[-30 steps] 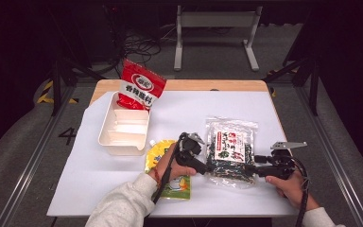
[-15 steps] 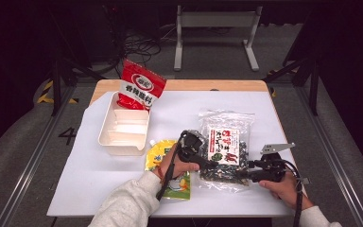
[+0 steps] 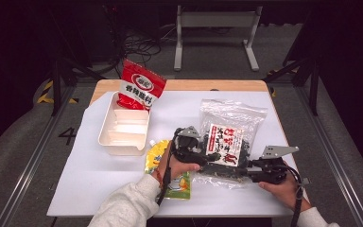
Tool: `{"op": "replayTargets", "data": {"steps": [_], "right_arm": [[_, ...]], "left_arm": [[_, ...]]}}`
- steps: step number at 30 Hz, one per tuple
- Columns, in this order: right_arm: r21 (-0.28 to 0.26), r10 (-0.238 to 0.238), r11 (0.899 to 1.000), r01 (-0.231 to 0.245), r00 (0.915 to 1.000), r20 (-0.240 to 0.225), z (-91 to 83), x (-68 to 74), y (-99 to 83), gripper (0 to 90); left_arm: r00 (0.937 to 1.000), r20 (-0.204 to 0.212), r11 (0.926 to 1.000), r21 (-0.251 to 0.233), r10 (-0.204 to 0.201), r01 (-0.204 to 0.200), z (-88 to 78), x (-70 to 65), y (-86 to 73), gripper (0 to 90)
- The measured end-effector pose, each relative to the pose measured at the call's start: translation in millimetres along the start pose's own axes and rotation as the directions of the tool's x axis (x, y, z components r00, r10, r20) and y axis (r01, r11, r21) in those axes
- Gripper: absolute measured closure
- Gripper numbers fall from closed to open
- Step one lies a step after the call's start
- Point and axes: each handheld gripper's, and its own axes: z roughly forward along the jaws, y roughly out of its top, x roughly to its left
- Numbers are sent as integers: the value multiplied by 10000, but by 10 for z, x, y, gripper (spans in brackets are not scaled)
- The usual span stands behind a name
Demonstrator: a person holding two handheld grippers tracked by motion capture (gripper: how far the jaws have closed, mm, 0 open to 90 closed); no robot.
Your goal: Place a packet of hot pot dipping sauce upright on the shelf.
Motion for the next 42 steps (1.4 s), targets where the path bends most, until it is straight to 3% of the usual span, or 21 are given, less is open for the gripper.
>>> {"op": "replayTargets", "data": {"steps": [7,11,12,13,18,20,22,26,27,29,34,38,42], "right_arm": [[-57,-753,9971,754,9971,66,-28,59,46,671],[-110,-950,9954,953,9952,252,-26,73,75,648],[-110,-950,9954,953,9952,252,-26,73,75,648],[-156,-1007,9947,1014,9942,372,-10,82,96,611],[-166,-1151,9931,1164,9911,670,11,106,173,571],[-128,-1318,9910,1332,9882,782,-3,115,191,585],[-260,-1403,9895,1424,9876,704,-26,127,212,606],[-223,-1742,9842,1759,9828,620,-28,164,237,622],[-225,-1815,9828,1833,9814,629,-25,167,236,623],[-159,-1823,9829,1836,9813,620,-20,166,249,622],[-61,-1881,9819,1892,9787,819,-11,163,257,613],[-151,-1727,9844,1755,9783,1143,-34,144,258,582],[-264,-1572,9867,1602,9832,928,-48,140,262,582]], "left_arm": [[9943,546,9958,-121,913,-908,-180,-4,-8,544],[9819,610,9838,-69,1794,-1794,-265,-73,-11,606],[9819,610,9838,-69,1794,-1794,-265,-73,-11,619],[9760,476,9772,-61,2125,-2125,-286,-108,-17,626],[9615,408,9623,-71,2719,-2718,-285,-166,-21,650],[9600,186,9602,-12,2792,-2793,-269,-183,-13,628],[9600,-175,9599,287,2793,-2788,-225,-206,-2,551],[9694,22,9693,-168,2455,-2455,-184,-183,-2,482],[9699,195,9699,-260,2428,-2423,-173,-176,-3,478],[9704,167,9701,-310,2411,-2405,-158,-174,12,483],[9608,-29,9606,-207,2773,-2773,-156,-216,19,560],[9490,205,9483,-510,3147,-3134,-167,-282,-5,653],[9505,518,9505,-703,3065,-3026,-212,-253,-21,668]]}}
